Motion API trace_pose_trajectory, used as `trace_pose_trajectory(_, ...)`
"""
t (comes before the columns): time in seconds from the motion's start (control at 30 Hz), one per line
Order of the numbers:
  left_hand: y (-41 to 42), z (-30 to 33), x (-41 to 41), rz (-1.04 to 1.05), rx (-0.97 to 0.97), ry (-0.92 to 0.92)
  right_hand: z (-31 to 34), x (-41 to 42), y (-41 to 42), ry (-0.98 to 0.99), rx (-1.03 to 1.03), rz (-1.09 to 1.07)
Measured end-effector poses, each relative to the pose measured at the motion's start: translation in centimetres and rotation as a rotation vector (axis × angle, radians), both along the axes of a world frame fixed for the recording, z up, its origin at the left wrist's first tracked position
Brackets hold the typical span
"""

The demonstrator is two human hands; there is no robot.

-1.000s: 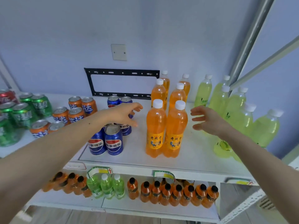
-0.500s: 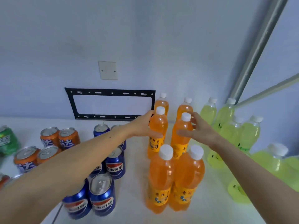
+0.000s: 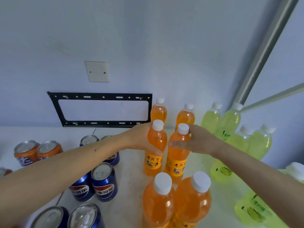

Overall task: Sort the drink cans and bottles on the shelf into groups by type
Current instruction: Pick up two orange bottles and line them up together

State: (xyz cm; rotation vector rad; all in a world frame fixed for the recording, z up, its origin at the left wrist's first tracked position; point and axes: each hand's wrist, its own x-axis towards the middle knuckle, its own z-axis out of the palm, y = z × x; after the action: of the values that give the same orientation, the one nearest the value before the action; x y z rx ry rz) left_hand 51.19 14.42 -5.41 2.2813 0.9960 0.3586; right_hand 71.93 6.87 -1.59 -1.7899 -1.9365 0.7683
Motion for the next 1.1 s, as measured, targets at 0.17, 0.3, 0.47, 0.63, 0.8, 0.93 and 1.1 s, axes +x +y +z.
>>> trace_pose_trajectory(0.17, 0.3, 0.0, 0.0, 0.006, -0.009, -0.013, 0.6, 0.4, 0.2, 0.104, -0.097, 0.048)
trace_pose_trajectory(0.3, -0.5, -0.9, 0.5, 0.062, 0.006, -0.065, 0.5, 0.6, 0.5, 0.115, -0.107, 0.061)
trace_pose_trajectory(0.47, -1.0, -1.4, 0.8, 0.067, 0.003, -0.066, 0.5, 1.3, 0.6, 0.134, -0.134, 0.062)
trace_pose_trajectory(0.63, -1.0, -1.3, 0.6, 0.059, -0.037, -0.046, 0.2, 1.3, 0.6, 0.120, -0.120, 0.077)
trace_pose_trajectory(0.8, -0.8, 0.0, 0.1, -0.014, -0.096, 0.053, 0.3, 1.7, 0.6, 0.065, -0.124, 0.107)
trace_pose_trajectory(0.93, 1.8, 3.6, -2.3, -0.031, -0.230, 0.129, 4.5, 3.4, 0.7, 0.014, -0.204, 0.091)
trace_pose_trajectory(1.1, 6.8, 5.6, -2.5, 0.176, -0.134, 0.115, 6.7, 4.7, 4.8, 0.147, -0.036, -0.145)
